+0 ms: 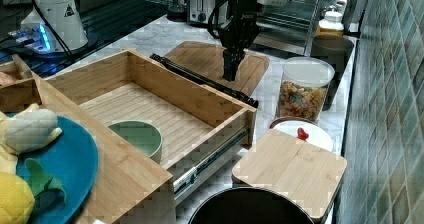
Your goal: Close the drawer.
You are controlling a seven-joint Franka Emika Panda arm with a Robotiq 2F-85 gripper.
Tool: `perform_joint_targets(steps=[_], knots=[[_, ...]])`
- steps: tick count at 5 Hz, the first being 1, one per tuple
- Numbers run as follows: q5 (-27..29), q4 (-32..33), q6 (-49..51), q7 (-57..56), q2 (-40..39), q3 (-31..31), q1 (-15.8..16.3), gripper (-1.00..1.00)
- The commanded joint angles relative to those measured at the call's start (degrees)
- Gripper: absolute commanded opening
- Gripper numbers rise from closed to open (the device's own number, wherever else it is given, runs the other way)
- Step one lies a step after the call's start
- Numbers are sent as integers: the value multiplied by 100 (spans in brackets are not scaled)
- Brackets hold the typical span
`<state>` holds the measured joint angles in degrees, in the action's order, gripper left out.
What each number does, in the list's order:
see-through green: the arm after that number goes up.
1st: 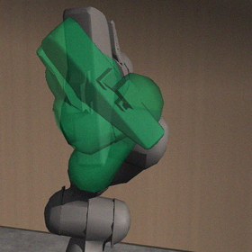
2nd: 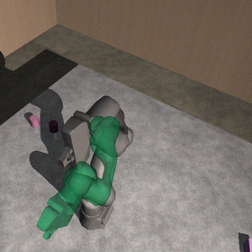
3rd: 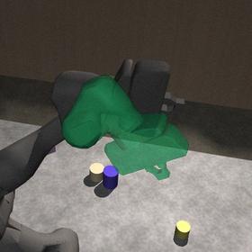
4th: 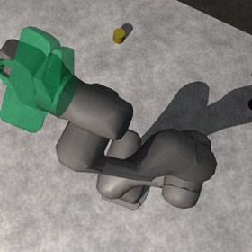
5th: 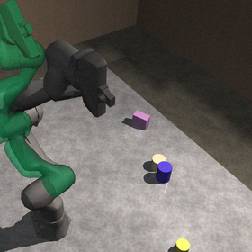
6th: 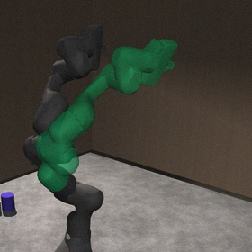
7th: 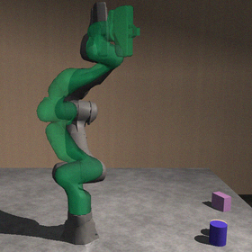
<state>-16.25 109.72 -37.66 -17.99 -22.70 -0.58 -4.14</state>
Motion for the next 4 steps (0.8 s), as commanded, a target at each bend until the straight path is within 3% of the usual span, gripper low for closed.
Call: perform_joint_targets(steps=[1, 4], knots=[[530, 457, -327, -1253, 258, 69, -895, -100], [847, 611, -64, -2814, 336, 297, -1714, -100]])
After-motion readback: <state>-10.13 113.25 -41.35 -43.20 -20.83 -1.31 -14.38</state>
